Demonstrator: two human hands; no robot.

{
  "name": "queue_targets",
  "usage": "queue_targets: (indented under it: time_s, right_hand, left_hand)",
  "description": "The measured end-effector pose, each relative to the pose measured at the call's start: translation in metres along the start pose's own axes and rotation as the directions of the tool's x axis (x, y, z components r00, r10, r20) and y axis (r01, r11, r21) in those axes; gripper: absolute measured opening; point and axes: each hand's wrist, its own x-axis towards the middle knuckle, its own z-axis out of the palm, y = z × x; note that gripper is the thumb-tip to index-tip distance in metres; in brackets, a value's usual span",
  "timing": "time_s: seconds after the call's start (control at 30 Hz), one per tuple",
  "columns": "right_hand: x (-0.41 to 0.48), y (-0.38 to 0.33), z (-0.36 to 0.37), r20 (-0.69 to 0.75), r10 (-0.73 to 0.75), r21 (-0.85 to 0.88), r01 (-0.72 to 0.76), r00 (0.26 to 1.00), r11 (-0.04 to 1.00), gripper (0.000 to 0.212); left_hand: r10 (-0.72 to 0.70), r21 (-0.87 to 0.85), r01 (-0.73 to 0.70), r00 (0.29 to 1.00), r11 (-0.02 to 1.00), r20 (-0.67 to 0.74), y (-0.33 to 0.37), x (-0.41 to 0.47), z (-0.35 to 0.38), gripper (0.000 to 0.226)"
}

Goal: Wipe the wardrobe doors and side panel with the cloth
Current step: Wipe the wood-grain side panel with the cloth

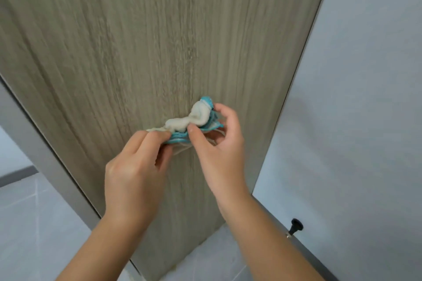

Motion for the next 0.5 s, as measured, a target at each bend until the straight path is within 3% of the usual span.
queue_targets:
  time_s: [0.2,0.33,0.5]
  right_hand:
    - [0.006,0.001,0.005,-0.029,-0.076,-0.101,0.073,0.997,0.992,0.033]
    - [0.026,-0.02,0.01,-0.1,-0.261,-0.126,0.248,0.96,0.961,0.028]
    - [0.04,-0.021,0.006,-0.03,-0.366,-0.256,0.347,0.93,0.902,0.023]
  left_hand:
    - [0.016,0.086,-0.014,1.0,0.996,-0.02,0.006,0.002,0.0,0.008]
    - [0.111,0.166,-0.095,0.989,0.981,-0.095,0.017,0.036,-0.002,0.004]
    - [0.155,0.221,-0.13,0.983,0.967,-0.101,0.022,0.04,0.004,0.008]
